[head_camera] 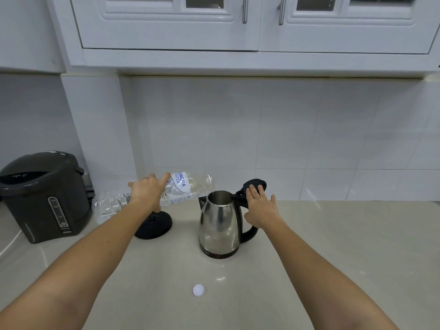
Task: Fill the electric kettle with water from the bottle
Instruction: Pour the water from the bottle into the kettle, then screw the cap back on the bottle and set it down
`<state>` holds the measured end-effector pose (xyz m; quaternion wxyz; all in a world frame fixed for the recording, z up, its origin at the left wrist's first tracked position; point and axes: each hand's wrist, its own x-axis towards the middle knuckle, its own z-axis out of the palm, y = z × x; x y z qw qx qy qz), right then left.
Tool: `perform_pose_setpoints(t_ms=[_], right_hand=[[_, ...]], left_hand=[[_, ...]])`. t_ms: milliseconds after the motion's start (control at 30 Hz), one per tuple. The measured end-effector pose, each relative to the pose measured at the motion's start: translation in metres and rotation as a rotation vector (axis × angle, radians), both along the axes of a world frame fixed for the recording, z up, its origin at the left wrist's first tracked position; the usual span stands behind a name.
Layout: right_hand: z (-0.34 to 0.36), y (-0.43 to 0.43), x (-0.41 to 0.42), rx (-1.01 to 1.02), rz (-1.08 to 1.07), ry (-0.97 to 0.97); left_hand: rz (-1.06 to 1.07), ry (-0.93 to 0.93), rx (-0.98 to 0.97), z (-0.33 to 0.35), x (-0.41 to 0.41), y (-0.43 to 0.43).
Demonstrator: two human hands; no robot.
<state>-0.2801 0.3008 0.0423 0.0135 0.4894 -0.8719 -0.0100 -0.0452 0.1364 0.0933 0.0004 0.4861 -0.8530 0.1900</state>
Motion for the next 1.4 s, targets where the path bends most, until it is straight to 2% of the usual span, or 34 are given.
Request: perform_pose_setpoints(t_ms=[200,300,433,533,700,867,1100,1267,1400], right_hand=[[-0.008,-0.003,0.007,-0.087,0.037,0.081],[-0.015,-0.007,0.015,-0.232,0.145,0.12],[-0.033,-0.019,0.034,-0.303,0.268,0.031],[-0.057,-0.033,0.051,-0.343,0.362,0.002],[-0.089,-0.042,0.089,0.023,0.355,-0.157],[-0.135,-0.05,0.122,0.26,0.373,-0.271],[-0.16,-0.044,0.122,0.271,0.319,-0.312],[-0.169,-0.054,0.125,0.242,0.277,-0.433],[-0.141,-0.08,0.122,0.032,0.212,-0.631]], left_hand=[[-0.014,0.202,0.12,-0.019,0.003,-0.003],[-0.006,0.387,0.219,-0.034,0.008,-0.006],[0.011,0.733,0.333,-0.06,0.023,-0.004],[0.035,0.851,0.37,-0.08,0.033,0.009],[0.093,0.988,0.461,-0.114,0.047,0.031],[0.198,1.159,0.454,-0.144,0.064,0.042],[0.209,1.207,0.419,-0.151,0.061,0.049],[0.242,1.179,0.4,-0.159,0.066,0.048],[0.251,1.166,0.379,-0.16,0.065,0.05]])
